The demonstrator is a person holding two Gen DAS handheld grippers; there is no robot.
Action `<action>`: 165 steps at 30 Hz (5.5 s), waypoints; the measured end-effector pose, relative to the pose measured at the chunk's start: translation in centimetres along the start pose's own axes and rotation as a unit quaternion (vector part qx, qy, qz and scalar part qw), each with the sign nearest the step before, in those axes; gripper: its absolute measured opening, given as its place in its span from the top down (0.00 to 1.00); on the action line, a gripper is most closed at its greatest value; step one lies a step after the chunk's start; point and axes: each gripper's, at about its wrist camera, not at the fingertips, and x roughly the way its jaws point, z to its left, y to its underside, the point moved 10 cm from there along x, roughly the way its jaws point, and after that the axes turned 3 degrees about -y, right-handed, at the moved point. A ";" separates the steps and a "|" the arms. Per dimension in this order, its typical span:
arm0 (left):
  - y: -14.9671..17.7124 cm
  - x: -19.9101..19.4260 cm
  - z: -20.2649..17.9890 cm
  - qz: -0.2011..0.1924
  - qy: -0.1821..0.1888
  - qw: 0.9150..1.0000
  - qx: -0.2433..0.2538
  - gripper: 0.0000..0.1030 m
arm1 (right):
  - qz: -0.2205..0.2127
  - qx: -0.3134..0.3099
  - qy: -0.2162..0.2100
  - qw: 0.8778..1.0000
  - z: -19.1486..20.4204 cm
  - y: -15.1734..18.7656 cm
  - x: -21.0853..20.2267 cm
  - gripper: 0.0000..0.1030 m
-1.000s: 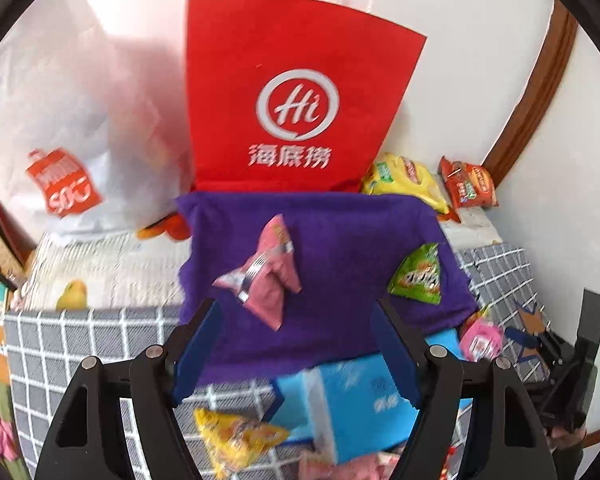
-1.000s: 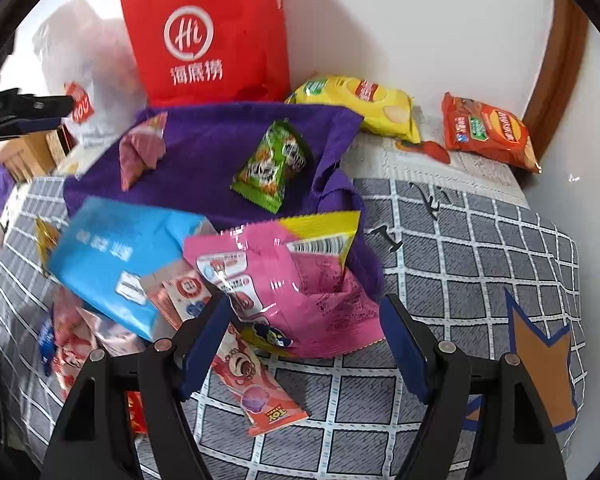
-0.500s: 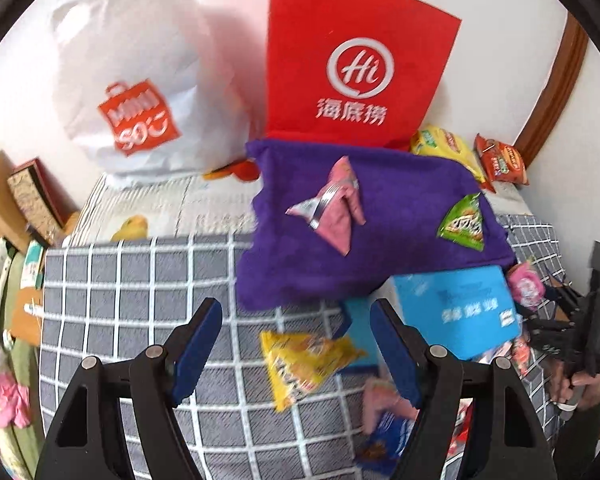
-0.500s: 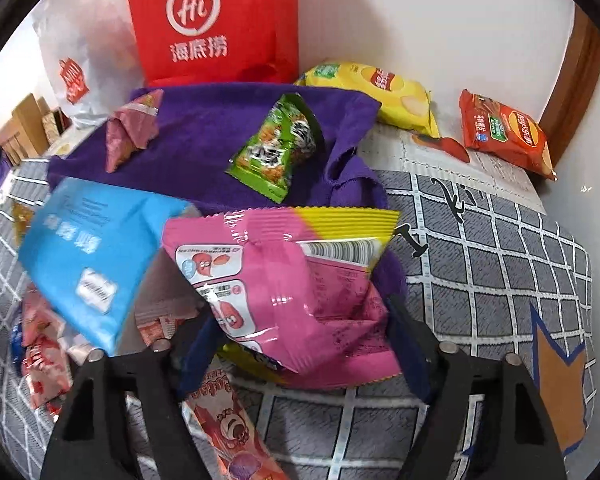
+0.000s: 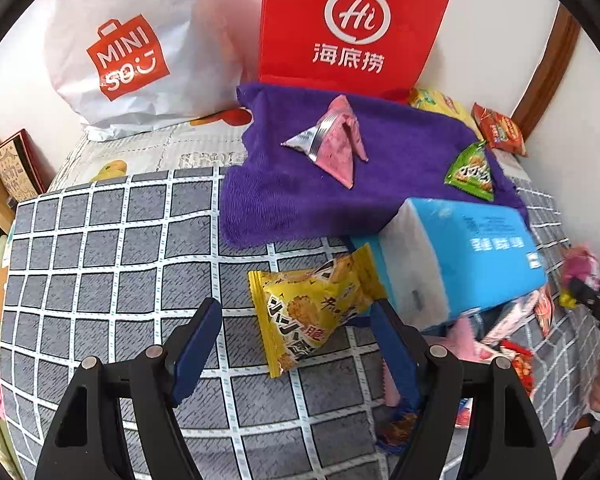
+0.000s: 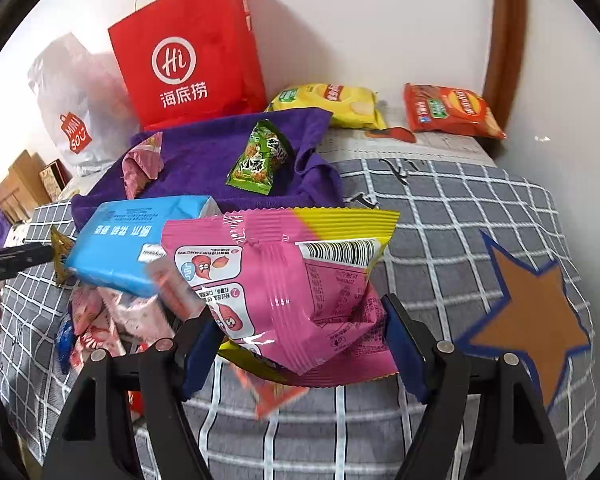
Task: Organize snacks
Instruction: 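Grasp the large pink-yellow bag with the right gripper while the left grasps the yellow chip bag, then lift both bags and carry them toward the purple towel, then lower both bags onto the purple towel and open both grippers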
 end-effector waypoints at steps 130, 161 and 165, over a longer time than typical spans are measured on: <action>-10.9 -8.2 -2.7 -0.091 0.026 0.995 0.016 0.46 | -0.087 -0.023 -0.072 0.993 12.0 -12.2 -4.1 0.28; -14.6 2.6 -3.0 -0.028 0.067 0.997 -0.016 0.45 | 0.016 -0.067 -0.081 0.994 13.7 -16.2 11.8 0.28; -14.4 3.9 -2.9 -0.016 0.072 0.997 -0.024 0.46 | 0.033 -0.086 -0.078 0.993 13.8 -15.5 12.8 0.28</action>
